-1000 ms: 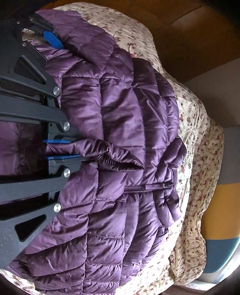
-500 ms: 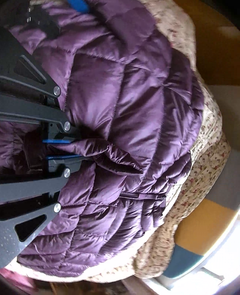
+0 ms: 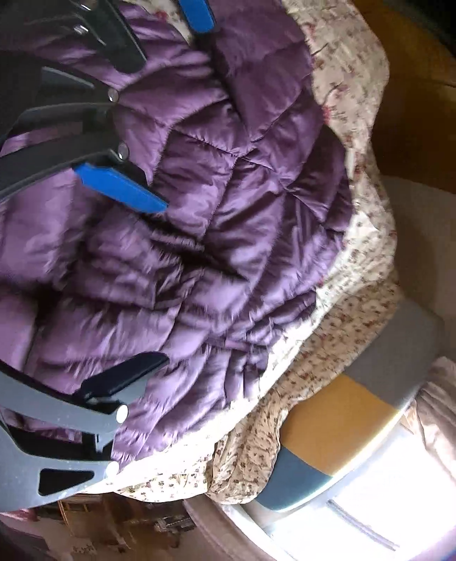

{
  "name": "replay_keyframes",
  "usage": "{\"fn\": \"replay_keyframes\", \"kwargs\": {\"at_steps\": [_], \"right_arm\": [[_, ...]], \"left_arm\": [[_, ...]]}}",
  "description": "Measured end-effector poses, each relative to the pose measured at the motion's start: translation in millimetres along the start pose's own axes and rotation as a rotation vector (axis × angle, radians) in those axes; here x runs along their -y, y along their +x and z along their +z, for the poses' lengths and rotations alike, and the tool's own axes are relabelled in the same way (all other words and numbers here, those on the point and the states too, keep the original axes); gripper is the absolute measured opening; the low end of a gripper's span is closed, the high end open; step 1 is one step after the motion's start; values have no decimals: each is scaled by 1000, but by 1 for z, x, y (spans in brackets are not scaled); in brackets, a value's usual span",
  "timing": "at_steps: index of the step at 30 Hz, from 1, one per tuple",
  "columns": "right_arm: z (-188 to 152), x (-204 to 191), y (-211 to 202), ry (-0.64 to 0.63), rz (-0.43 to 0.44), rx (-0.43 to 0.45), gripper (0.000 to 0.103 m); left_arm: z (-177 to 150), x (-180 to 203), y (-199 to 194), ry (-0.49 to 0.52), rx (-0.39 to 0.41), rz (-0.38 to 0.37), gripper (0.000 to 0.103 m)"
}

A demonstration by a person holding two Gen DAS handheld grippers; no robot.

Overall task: Fold large clothes
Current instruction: 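Grasp the other sleeve of the jacket with the left gripper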

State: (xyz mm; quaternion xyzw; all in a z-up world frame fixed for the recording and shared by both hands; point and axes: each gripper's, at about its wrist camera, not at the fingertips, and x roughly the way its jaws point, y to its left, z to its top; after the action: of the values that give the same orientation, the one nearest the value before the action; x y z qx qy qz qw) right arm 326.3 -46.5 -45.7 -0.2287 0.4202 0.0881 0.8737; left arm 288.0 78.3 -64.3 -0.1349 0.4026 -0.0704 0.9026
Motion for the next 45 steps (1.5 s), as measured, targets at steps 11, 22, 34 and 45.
{"fn": "replay_keyframes", "kwargs": {"at_steps": [11,22,34,45], "right_arm": [[-64,140,-4,325,-64,-52,93],[-100,208,37,562,-40,-118,93],[-106,164,78,539,-71,-98,95],[-108,156,79,523,-107,-88,95]], "left_arm": [[15,55,26,83,-44,-80,78],[20,73,83,95,-147,-80,11],[8,39,88,0,-134,-65,8],[-14,7,-6,-110,-15,-51,75]]}}
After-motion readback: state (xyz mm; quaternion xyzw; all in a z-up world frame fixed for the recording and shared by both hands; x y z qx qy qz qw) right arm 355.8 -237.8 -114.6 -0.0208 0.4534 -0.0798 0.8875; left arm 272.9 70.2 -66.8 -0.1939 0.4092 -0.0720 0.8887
